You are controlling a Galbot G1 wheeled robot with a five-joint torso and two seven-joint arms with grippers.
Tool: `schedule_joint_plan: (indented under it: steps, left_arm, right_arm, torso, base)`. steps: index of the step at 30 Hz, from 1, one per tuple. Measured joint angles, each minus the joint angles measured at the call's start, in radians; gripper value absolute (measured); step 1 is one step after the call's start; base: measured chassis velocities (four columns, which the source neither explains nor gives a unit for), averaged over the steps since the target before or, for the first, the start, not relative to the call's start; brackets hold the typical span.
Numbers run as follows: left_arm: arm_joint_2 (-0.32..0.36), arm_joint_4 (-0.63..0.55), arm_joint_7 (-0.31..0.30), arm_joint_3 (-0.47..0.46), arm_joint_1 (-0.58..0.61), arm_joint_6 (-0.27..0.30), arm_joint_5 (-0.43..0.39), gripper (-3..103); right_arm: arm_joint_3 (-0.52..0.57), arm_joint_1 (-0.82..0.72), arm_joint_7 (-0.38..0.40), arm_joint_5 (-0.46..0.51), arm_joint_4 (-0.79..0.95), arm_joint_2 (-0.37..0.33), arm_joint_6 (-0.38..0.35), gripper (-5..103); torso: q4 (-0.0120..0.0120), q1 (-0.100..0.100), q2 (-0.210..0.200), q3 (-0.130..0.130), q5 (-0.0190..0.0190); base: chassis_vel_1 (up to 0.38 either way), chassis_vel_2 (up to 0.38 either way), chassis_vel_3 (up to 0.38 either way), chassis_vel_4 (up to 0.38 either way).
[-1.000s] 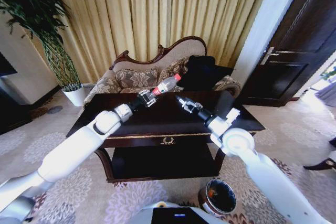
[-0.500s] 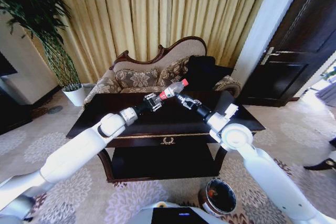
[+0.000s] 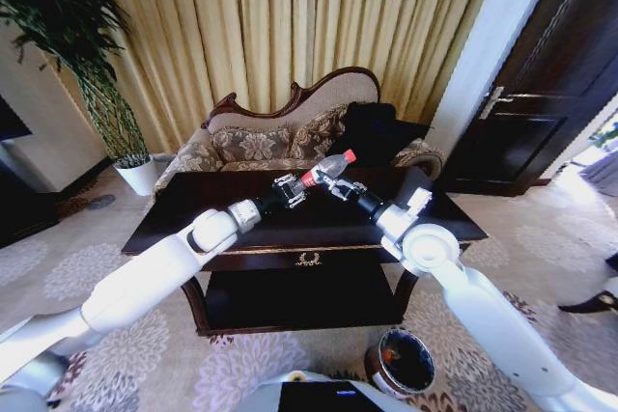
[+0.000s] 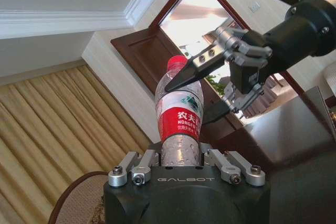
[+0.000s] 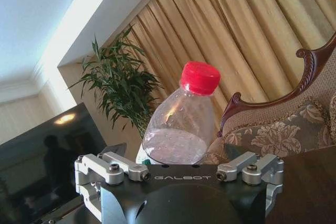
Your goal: Move to the front of the table and place the trash on the table into the trash bin.
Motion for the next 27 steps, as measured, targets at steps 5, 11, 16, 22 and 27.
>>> schedule_joint_plan:
  steps: [5,11,16,22,27]
  left_arm:
    - [-0.003,0.000,-0.002,0.011,-0.007,0.004,-0.005,32]
    - [-0.011,0.001,-0.003,0.028,-0.013,0.007,-0.006,32]
    - [-0.012,0.003,-0.003,0.031,-0.011,0.007,-0.005,32]
    - [-0.011,0.009,-0.008,0.027,0.003,0.004,0.000,32]
    - [-0.012,0.011,-0.009,0.027,0.000,0.004,0.001,30]
  right_arm:
    - [-0.014,0.019,0.014,-0.007,-0.011,0.008,0.001,100]
    - [-0.020,0.042,0.011,-0.012,-0.024,0.020,0.003,100]
    - [-0.020,0.042,0.009,-0.021,-0.027,0.028,0.005,101]
    - [-0.018,0.029,0.008,-0.034,-0.030,0.028,0.009,77]
    - [-0.019,0.032,0.008,-0.033,-0.031,0.026,0.009,60]
  torso:
    - [0.0001,0.000,0.000,0.000,0.0000]
    - [0.0000,0.000,0.000,0.000,0.0000]
    - [0.0000,0.000,0.000,0.000,0.0000]
    - [0.0000,0.000,0.000,0.000,0.0000]
    - [0.0000,0.000,0.000,0.000,0.0000]
  base:
    - [0.000,0.000,0.000,0.000]
    - [0.000,0.000,0.000,0.000]
    - [0.000,0.000,0.000,0.000]
    - [0.000,0.000,0.000,0.000]
    - [0.000,0.000,0.000,0.000]
